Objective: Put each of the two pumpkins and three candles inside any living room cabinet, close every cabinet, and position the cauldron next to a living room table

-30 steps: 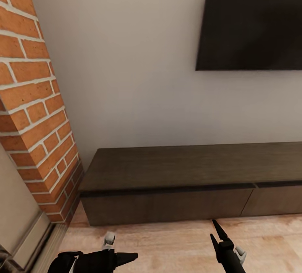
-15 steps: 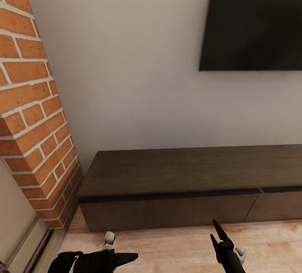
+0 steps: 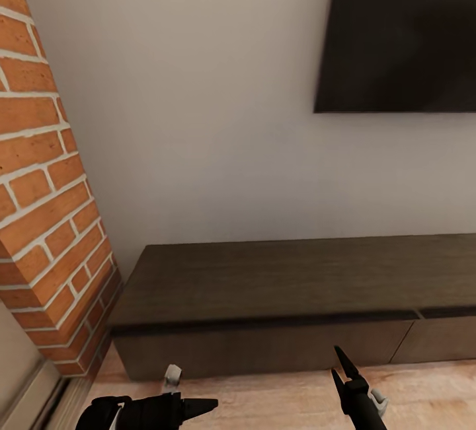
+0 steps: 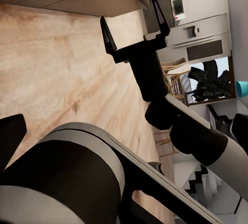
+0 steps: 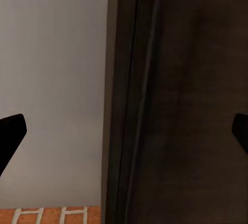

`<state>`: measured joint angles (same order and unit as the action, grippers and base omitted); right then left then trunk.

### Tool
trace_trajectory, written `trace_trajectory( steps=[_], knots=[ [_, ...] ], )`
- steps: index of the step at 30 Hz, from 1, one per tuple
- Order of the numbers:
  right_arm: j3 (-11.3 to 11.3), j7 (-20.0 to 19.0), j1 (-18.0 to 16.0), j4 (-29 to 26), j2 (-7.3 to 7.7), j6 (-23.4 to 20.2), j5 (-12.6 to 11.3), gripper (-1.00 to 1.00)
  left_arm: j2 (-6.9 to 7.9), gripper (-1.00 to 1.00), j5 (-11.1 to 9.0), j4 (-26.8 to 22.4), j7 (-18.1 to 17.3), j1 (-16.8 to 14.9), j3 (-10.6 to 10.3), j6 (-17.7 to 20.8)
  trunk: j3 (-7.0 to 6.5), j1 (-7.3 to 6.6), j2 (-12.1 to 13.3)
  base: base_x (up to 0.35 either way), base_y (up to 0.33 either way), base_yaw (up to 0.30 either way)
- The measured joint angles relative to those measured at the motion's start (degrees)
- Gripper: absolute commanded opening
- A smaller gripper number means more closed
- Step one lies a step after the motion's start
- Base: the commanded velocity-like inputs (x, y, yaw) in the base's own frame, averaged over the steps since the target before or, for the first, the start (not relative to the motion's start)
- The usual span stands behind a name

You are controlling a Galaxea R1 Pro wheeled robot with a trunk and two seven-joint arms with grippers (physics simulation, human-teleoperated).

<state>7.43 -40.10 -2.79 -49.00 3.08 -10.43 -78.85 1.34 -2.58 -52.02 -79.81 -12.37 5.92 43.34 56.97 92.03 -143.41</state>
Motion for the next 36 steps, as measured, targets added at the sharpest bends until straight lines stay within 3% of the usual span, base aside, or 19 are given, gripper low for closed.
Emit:
trace_trajectory(
  steps=[36],
  knots=[
    [0.0, 0.0, 0.0, 0.0, 0.00, 0.1, 0.1, 1.00, -0.03, 1.00, 0.0, 0.1, 0.2, 0.0, 0.0, 0.0, 0.00, 0.00, 0.0, 0.083, 0.000, 0.000]
  ],
)
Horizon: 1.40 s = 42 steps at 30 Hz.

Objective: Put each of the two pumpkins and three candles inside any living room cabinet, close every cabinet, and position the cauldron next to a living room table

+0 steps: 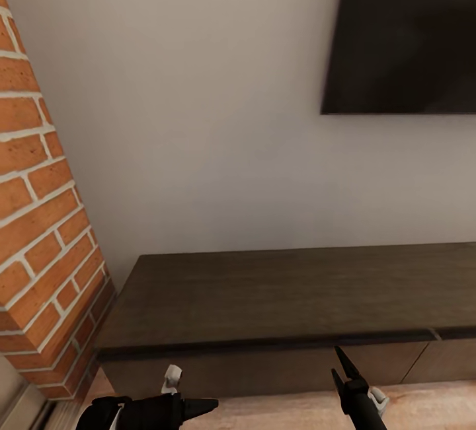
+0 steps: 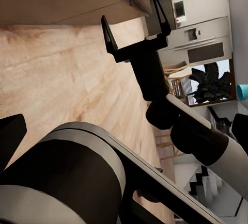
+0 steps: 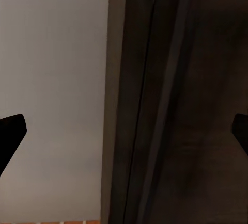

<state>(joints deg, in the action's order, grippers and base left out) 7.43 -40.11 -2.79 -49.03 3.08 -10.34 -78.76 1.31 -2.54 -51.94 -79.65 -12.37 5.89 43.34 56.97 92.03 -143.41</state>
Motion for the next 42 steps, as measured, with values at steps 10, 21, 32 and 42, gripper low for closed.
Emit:
trace_trajectory(
  steps=[10, 21, 32, 42],
  knots=[
    [0.0, 0.0, 0.0, 0.0, 0.00, 0.0, 0.0, 1.00, 0.00, 1.00, 0.0, 0.0, -0.2, 0.0, 0.0, 0.0, 0.00, 0.00, 0.0, 0.100, 0.000, 0.000],
    [0.0, 0.1, 0.0, 0.1, 0.00, 0.0, 0.0, 1.00, 0.08, 1.00, -0.1, 0.0, -0.3, 0.0, 0.1, 0.0, 0.00, 0.01, 0.0, 0.019, 0.000, 0.000],
    [0.0, 0.1, 0.0, 0.2, 0.01, 0.0, 0.0, 1.00, 0.07, 1.00, -0.2, 0.0, -0.4, 0.0, 0.1, 0.0, 0.88, 0.12, 0.0, 0.000, 0.000, 0.000],
    [0.0, 0.1, 0.0, 0.2, 0.04, 0.0, 0.0, 1.00, 0.06, 1.00, -0.2, 0.0, -0.4, 0.0, 0.0, 0.0, 2.00, 0.24, -0.1, 0.000, 0.000, 0.000]
  ],
)
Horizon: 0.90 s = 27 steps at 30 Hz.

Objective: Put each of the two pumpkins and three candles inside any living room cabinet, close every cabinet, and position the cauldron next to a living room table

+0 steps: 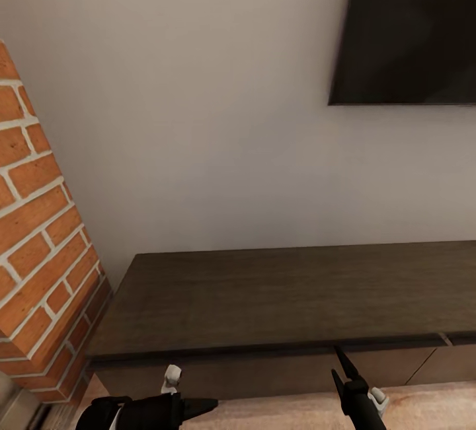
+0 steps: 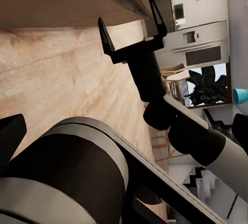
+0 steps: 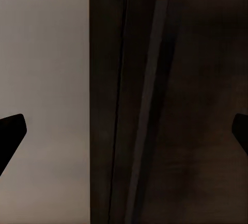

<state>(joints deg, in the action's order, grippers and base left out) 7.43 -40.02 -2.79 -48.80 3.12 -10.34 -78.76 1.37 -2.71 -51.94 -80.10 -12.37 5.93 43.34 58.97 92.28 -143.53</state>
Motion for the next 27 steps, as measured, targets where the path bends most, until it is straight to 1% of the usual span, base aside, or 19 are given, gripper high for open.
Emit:
trace_trajectory(
  steps=[6, 27],
  knots=[
    [0.0, 0.0, 0.0, 0.0, 0.00, 0.0, 0.0, 1.00, 0.00, 1.00, 0.0, 0.0, 0.0, 0.0, 0.0, 0.0, 1.32, 0.16, -0.1, 0.000, 0.000, 0.000],
    [0.0, -0.1, 0.0, 0.0, 0.01, 0.0, 0.0, 1.00, 0.03, 1.00, 0.0, 0.0, 0.0, 0.1, 0.0, 0.0, 1.33, 0.15, -0.1, 0.013, 0.005, 0.000]
  ],
)
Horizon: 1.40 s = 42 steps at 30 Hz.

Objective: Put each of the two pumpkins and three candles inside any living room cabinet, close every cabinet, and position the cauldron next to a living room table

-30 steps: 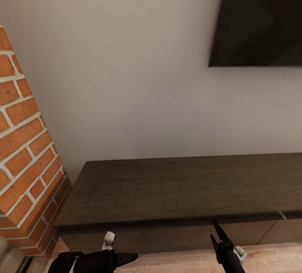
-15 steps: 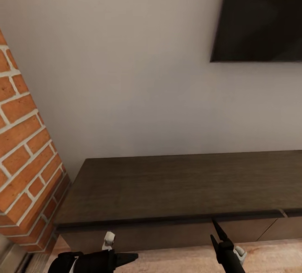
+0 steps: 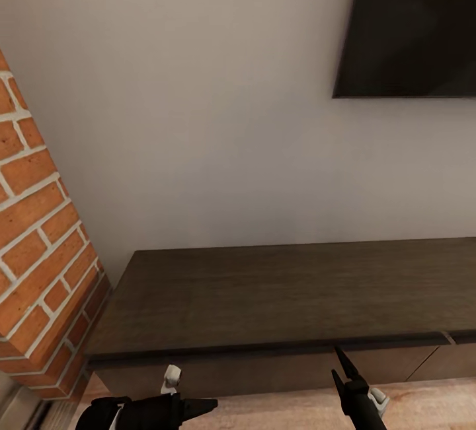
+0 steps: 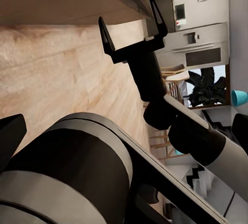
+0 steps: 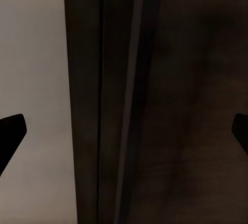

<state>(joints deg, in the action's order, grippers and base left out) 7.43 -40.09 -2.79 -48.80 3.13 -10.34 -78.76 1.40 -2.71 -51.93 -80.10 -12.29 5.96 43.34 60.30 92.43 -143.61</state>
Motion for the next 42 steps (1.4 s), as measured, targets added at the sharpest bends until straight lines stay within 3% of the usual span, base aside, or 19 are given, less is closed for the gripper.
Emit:
trace_trajectory(
  steps=[41, 42],
  knots=[
    [0.0, 0.0, 0.0, 0.0, -0.02, 0.0, -0.1, 1.00, -0.07, 1.00, 0.1, 0.1, 0.1, 0.0, -0.1, -0.7, 0.00, 0.00, 0.0, 0.039, 0.000, 0.000],
    [0.0, 0.0, 0.0, 0.0, -0.01, 0.0, -0.1, -1.00, -0.08, 1.00, 0.1, 0.0, 0.1, 0.0, -0.1, -0.8, 0.00, 0.00, 0.0, 0.000, 0.000, 0.000]
  ],
)
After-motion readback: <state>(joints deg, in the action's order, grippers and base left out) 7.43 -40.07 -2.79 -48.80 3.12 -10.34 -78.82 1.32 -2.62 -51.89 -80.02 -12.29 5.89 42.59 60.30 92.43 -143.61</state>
